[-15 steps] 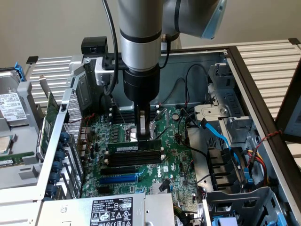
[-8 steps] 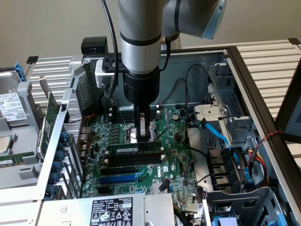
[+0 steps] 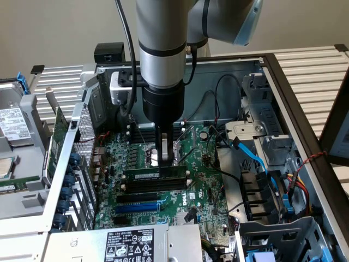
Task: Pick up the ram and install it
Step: 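Insert the ram into the slot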
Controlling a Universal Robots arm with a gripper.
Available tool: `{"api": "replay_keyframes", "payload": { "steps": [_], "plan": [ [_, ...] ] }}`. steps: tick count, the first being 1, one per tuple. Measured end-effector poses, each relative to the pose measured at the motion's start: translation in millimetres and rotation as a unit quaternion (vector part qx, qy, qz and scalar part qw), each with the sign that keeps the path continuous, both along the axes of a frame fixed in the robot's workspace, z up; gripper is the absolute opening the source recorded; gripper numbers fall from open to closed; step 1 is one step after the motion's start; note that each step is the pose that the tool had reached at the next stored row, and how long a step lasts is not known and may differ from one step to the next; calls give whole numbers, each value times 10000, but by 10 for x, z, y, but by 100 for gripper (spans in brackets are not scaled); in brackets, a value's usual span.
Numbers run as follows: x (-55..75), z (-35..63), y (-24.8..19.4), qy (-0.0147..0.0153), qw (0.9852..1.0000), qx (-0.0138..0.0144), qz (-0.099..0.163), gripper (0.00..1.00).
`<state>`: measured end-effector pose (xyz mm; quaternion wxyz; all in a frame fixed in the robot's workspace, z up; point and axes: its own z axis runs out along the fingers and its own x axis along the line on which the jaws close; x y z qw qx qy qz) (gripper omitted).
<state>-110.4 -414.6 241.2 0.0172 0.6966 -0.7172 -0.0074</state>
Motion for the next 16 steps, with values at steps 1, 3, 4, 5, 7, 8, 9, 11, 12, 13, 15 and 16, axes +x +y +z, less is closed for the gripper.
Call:
{"api": "replay_keyframes", "payload": {
  "steps": [1,3,4,5,7,8,9,11,12,13,15,16],
  "plan": [
    [-1,-1,-1,0,10000,0,0,13],
    [-1,-5,-5,0,10000,1,-1,13],
    [-1,-7,-7,-1,10000,1,-1,13],
    [-1,-7,-12,0,10000,0,0,13],
    [-1,-15,-11,-1,10000,1,0,13],
    [-1,-18,-12,0,10000,0,0,13],
    [-3,-20,-12,0,10000,0,0,13],
    [-9,-22,-12,-4,10000,0,-2,13],
    [-13,-23,-12,-9,10000,1,-1,13],
    [-16,-23,-11,-14,10000,1,-2,13],
    [-18,-23,-12,-23,10000,0,-2,13],
    [-19,-24,-12,-27,10000,0,-4,13]
  ]
}}
